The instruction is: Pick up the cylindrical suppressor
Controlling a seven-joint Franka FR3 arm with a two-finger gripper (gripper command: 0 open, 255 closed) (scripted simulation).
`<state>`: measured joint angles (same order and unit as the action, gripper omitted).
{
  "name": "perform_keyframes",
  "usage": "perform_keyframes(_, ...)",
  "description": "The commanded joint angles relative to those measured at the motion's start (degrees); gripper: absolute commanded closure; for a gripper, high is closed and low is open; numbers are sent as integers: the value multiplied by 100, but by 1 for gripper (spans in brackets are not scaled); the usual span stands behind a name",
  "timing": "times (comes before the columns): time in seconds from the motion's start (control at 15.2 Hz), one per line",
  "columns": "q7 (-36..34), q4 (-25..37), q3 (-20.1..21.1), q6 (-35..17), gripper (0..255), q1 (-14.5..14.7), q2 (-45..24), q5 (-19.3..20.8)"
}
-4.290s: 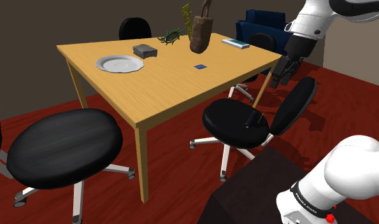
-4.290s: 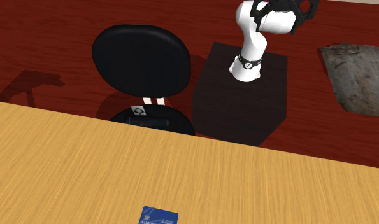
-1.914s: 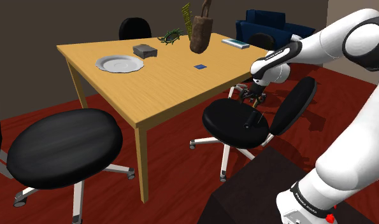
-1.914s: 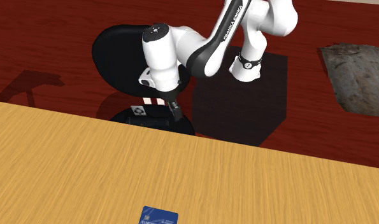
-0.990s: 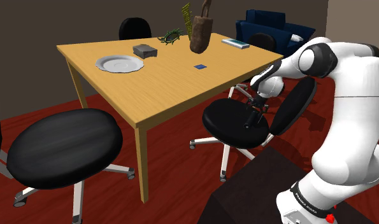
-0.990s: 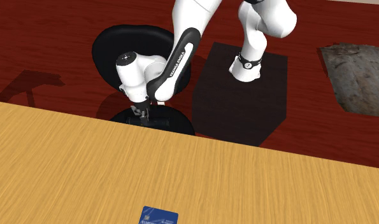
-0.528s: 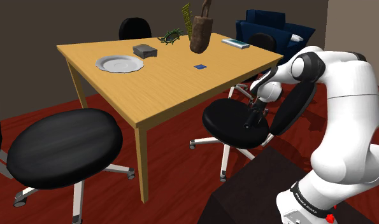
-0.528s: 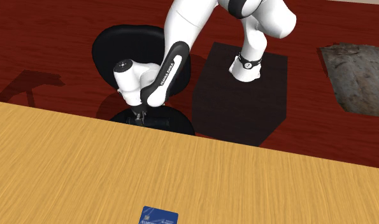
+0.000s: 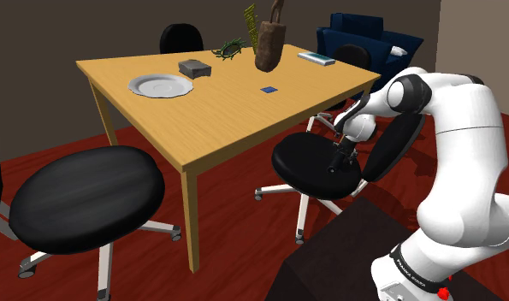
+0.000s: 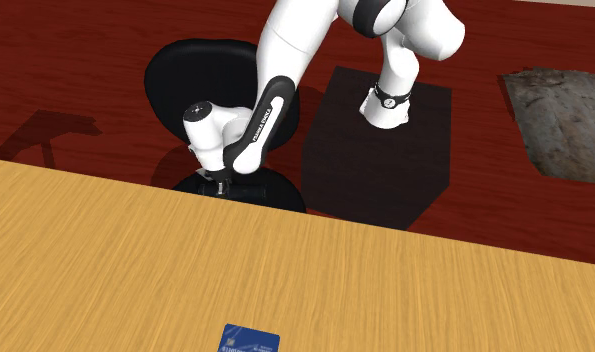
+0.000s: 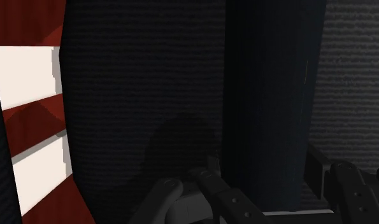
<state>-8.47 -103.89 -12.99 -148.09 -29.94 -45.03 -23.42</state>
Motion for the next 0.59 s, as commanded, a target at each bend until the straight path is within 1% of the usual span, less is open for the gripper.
perform_keyframes(0.0, 3, -4, 1, -6, 255, -2, -3, -1)
perform_keyframes(0.4, -5, 26, -3, 13, 255, -1, -13, 4)
perform_keyframes(0.53, -33, -31, -46, 93, 255, 32, 120, 40)
